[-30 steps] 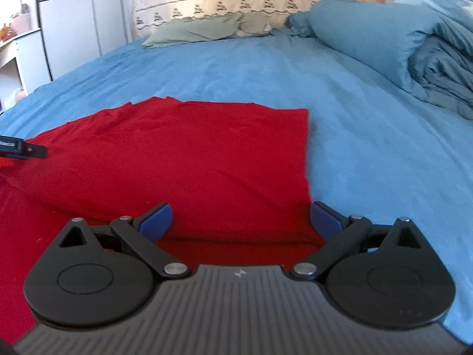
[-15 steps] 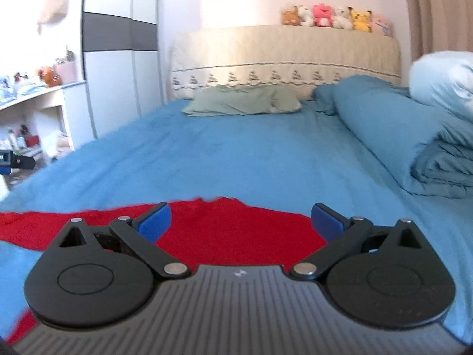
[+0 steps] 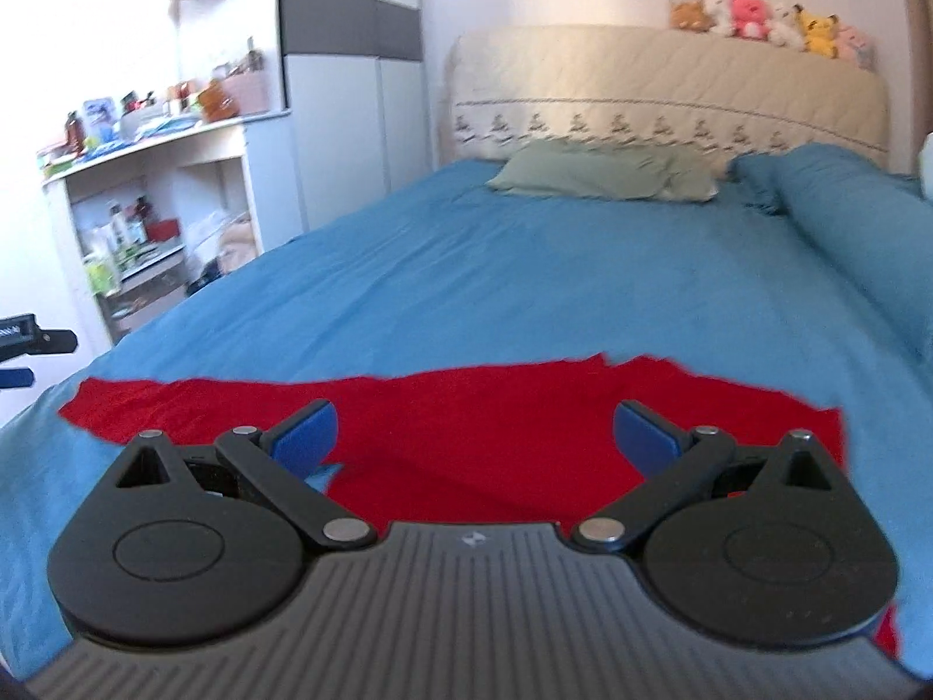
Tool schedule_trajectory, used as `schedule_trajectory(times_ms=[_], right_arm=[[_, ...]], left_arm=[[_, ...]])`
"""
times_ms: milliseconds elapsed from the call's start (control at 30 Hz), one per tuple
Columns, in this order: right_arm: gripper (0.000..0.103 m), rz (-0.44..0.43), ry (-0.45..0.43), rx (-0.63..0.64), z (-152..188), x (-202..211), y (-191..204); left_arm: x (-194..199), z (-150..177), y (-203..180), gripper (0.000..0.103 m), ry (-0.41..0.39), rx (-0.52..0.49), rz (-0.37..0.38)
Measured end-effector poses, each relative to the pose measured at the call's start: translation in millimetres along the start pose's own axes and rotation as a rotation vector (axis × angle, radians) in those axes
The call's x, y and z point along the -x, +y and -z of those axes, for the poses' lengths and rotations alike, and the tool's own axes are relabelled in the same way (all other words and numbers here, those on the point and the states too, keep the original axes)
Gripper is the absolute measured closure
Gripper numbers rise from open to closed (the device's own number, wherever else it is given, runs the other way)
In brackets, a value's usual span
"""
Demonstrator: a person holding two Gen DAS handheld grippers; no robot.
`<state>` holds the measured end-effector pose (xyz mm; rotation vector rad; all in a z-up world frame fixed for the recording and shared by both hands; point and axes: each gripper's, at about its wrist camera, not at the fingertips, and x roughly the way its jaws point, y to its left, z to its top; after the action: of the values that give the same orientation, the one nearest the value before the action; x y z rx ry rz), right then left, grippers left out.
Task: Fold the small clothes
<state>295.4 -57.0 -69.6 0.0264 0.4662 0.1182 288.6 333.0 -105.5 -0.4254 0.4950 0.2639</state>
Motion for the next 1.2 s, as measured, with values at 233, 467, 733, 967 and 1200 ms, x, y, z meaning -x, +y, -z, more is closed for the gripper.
schedule_trajectory(times_ms=[233, 467, 733, 967, 1200], right_arm=[[0.000, -0.029, 0.019, 0.020, 20.7, -35.6, 42.8], [0.000, -0.031, 0.041, 0.060, 31.5, -58.1, 56.4], [0.000, -0.022, 0.051, 0.055, 44.1, -71.9, 55.7], [0.000, -0.009, 0.045, 0.042, 48.8, -77.2, 52.2], [0.000, 0.018, -0.002, 0.006, 42.2, -69.1, 36.5]], left_arm=[[-44.2, 21.2, 53.9, 0.017, 0.067, 0.126, -0.039], [-83.8, 30.2, 64.1, 0.028, 0.108, 0.119, -0.102], [-108.0, 20.0, 68.6, 0.067, 0.068, 0.070, -0.177], [-111.8, 14.4, 69.8, 0.098, 0.072, 0.054, -0.191], [-88.8, -9.5, 25.1, 0.099, 0.004, -0.064, -0.152]])
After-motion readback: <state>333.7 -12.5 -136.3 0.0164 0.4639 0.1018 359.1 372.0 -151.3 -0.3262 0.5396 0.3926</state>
